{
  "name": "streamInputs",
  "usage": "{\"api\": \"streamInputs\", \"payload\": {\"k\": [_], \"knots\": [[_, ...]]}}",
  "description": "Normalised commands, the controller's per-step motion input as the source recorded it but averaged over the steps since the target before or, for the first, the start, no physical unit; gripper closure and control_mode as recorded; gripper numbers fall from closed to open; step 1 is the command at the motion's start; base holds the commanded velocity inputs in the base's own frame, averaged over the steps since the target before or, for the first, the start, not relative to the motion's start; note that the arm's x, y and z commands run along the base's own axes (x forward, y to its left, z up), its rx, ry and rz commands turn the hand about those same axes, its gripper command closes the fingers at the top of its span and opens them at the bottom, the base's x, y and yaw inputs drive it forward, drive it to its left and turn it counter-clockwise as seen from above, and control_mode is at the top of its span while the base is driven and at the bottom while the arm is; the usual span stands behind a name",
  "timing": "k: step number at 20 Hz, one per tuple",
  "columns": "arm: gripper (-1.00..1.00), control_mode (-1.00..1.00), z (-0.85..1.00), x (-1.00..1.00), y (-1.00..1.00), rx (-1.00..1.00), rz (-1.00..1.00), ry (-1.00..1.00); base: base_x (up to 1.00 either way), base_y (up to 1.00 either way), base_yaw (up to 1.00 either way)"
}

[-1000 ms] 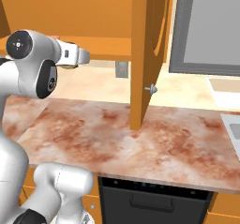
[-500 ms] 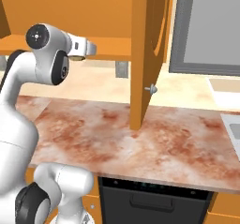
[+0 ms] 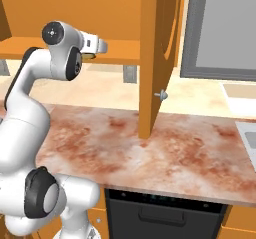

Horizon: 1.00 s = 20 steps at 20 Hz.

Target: Pick up the sponge and bar soap from the sink, and place them back in the cabinet, and close the cabinet doors.

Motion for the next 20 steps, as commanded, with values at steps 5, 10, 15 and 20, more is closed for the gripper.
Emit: {"api": "streamInputs", "payload": {"k": [5,10,15,20], "knots": [[1.0,-1.0,-0.16,0.45,0.07,0.0,0.0,0.0,0.0,0.0,0.0],[1.0,-1.0,-0.24,0.42,0.08,0.0,0.0,0.0,0.0,0.0,0.0],[1.0,-1.0,-0.03,0.41,0.01,0.0,0.0,0.0,0.0,0.0,0.0],[1.0,-1.0,0.0,0.44,0.0,0.0,0.0,0.0,0.0,0.0,0.0]]}}
